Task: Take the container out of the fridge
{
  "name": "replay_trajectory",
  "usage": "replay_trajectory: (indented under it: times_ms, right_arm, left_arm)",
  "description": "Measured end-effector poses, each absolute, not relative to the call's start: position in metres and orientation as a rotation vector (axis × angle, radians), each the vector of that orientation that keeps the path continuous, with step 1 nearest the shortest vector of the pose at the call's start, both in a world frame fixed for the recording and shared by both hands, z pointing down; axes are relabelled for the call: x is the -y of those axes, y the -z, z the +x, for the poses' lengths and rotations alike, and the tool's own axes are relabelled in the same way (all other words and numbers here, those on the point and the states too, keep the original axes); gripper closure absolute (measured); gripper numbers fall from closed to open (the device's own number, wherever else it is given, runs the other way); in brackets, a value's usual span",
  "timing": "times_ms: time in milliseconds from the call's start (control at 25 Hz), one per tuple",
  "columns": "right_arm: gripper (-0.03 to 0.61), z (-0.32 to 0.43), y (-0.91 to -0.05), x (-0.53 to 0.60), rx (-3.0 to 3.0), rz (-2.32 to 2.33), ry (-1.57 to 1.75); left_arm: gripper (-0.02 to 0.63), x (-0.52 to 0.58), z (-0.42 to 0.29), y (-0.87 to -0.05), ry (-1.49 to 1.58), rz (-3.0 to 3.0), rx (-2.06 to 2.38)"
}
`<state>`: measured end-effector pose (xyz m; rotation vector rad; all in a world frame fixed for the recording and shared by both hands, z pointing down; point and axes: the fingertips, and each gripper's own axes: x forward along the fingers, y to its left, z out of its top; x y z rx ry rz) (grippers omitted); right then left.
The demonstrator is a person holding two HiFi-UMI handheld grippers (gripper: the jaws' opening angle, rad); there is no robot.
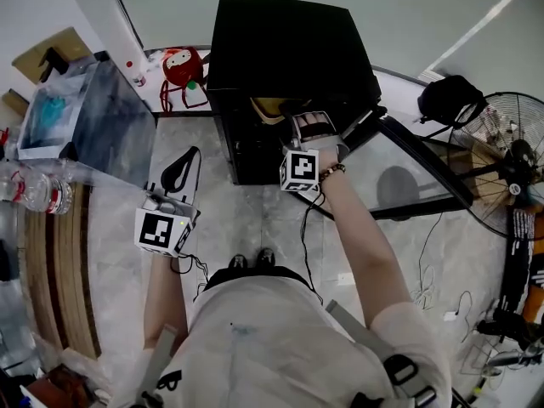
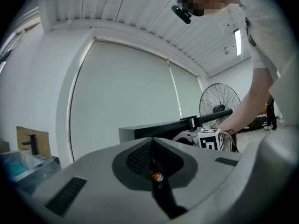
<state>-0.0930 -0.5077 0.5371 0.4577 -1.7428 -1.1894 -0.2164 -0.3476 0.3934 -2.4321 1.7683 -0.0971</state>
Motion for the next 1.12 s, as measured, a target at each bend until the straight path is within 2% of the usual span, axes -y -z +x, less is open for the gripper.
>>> replay_trajectory:
  times_ms: [520, 560, 600, 680, 1120]
  right_arm:
    - [0.256, -0.108, -0.566, 0.523, 1.704, 0.387, 1.177]
    - [0.275, -0.107, -0.566, 0.525, 1.675, 0.387, 1.191]
    - [0.394, -0.106, -0.563, 0.528, 1.651, 0.397, 1.209]
    - [0.461, -0.107, -0.559, 0.530, 1.641, 0.410, 1.227]
    - [0.474, -0.114, -0.549, 0.515, 1.655, 0.363, 1.251]
  left_arm:
    - [0.606, 0.335, -0.242, -0.389, 0.103, -2.356, -1.862]
    - [0.606, 0.335, -0.242, -0.388, 0.095, -2.353, -1.864]
    - [0.606, 0.334, -0.241, -0.387, 0.089, -2.351, -1.865]
    - [0.606, 0.333, -0.240, -0.387, 0.092, -2.348, -1.865]
    - [0.606, 0.335, -0.239, -0.390, 0.094, -2.358, -1.854]
